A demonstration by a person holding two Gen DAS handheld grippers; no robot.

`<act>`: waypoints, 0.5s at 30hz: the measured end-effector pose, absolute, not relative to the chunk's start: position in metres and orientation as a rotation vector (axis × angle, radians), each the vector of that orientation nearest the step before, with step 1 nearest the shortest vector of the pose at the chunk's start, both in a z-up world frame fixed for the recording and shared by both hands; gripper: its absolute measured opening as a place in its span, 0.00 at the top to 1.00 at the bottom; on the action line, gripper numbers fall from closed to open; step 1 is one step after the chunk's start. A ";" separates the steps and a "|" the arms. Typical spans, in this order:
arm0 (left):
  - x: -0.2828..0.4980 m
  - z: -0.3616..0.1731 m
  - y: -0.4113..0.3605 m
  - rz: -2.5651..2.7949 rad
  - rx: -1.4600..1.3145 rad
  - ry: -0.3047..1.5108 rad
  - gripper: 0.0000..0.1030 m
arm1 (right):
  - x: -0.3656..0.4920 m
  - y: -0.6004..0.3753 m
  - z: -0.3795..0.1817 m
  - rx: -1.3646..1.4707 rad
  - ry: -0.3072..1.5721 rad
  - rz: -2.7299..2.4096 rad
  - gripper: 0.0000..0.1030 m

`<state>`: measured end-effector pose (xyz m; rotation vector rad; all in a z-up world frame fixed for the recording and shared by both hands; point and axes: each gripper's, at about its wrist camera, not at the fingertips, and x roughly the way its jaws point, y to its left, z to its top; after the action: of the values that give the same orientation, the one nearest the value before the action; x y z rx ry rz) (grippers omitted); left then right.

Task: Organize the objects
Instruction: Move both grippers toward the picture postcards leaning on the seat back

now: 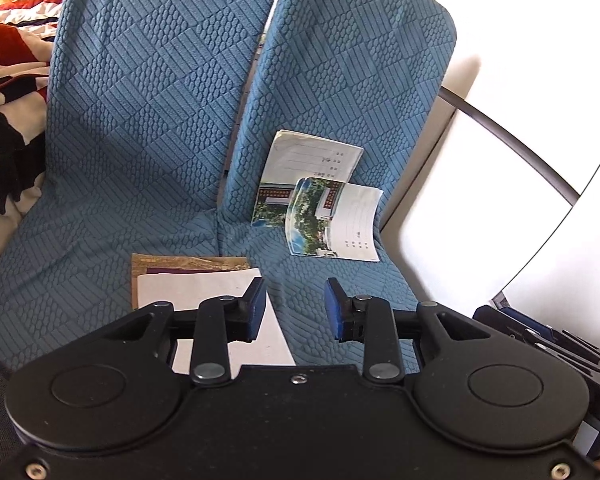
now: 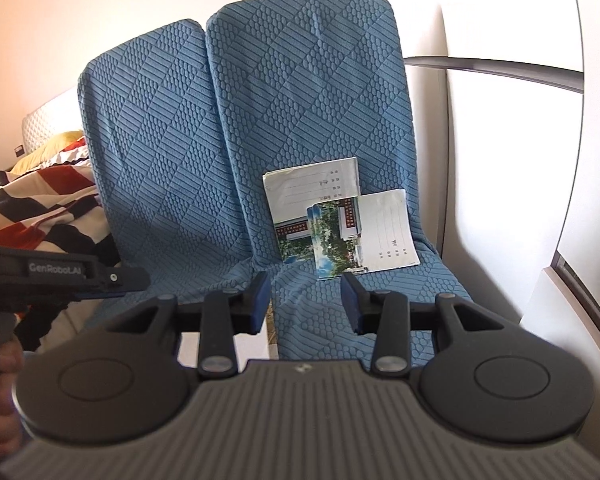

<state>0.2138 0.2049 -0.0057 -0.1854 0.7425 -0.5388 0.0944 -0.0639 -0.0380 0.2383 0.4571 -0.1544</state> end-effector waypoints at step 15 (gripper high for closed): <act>0.235 -0.030 0.169 -0.580 -0.185 0.791 0.69 | 0.107 -0.106 -0.082 0.248 0.434 -0.249 0.60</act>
<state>0.2353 0.1685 -0.0301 -0.1847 0.7910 -0.5804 0.1067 -0.1056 -0.0820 0.2475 0.4340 -0.2486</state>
